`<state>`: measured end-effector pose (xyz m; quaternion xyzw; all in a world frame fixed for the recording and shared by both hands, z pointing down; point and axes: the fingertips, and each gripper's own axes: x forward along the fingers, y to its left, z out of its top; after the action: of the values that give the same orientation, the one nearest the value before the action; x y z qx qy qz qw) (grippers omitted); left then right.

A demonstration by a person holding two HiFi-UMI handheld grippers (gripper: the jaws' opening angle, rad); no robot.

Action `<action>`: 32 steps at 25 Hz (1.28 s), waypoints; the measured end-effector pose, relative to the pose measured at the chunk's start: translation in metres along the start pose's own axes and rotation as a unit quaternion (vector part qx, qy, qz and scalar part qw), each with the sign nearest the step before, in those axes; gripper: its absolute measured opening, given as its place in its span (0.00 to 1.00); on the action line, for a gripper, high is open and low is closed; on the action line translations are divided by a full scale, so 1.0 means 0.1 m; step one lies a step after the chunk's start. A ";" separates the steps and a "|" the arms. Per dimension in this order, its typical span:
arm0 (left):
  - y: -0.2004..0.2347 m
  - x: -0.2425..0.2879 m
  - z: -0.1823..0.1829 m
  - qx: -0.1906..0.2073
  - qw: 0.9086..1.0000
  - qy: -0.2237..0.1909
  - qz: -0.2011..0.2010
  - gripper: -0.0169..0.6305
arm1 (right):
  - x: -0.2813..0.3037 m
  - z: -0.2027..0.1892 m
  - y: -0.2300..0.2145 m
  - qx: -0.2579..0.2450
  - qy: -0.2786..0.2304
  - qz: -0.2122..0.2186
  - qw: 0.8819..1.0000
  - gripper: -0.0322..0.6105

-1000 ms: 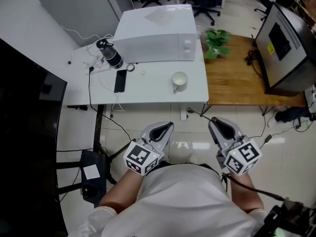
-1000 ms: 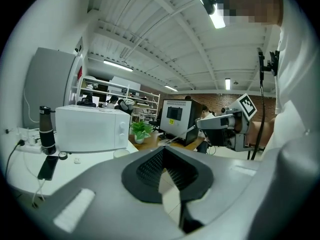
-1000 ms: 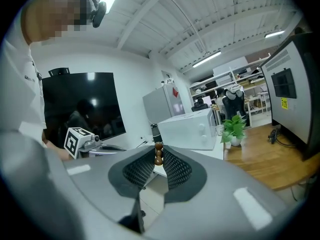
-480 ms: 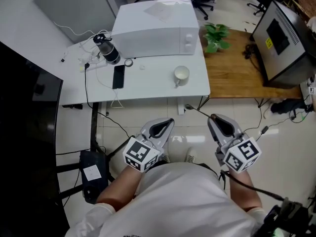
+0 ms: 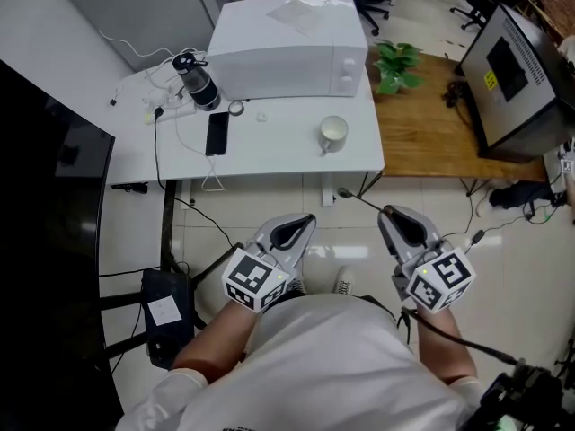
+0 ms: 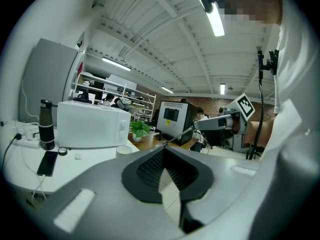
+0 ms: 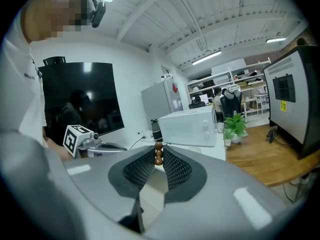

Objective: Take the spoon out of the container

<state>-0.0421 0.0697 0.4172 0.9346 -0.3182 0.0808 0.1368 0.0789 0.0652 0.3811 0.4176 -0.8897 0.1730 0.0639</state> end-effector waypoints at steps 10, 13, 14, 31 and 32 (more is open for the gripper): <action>-0.03 0.00 -0.01 0.007 1.000 0.002 -0.003 0.03 | -0.02 -0.02 0.03 -0.008 0.003 0.003 1.000 0.14; -0.03 0.00 -0.02 0.005 1.000 0.002 -0.003 0.03 | -0.02 -0.02 0.04 -0.008 0.002 0.003 1.000 0.14; -0.03 0.00 -0.02 0.005 1.000 0.002 -0.003 0.03 | -0.02 -0.02 0.04 -0.008 0.002 0.003 1.000 0.14; -0.05 0.02 -0.01 0.004 1.000 0.002 -0.003 0.03 | -0.04 -0.02 0.04 -0.003 -0.002 0.002 1.000 0.14; -0.05 0.02 -0.02 0.004 1.000 0.001 -0.003 0.03 | -0.04 -0.02 0.05 -0.003 -0.003 0.003 1.000 0.14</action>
<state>-0.0372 0.0728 0.4182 0.9360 -0.3150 0.0829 0.1338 0.0782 0.0719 0.3808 0.4156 -0.8915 0.1692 0.0623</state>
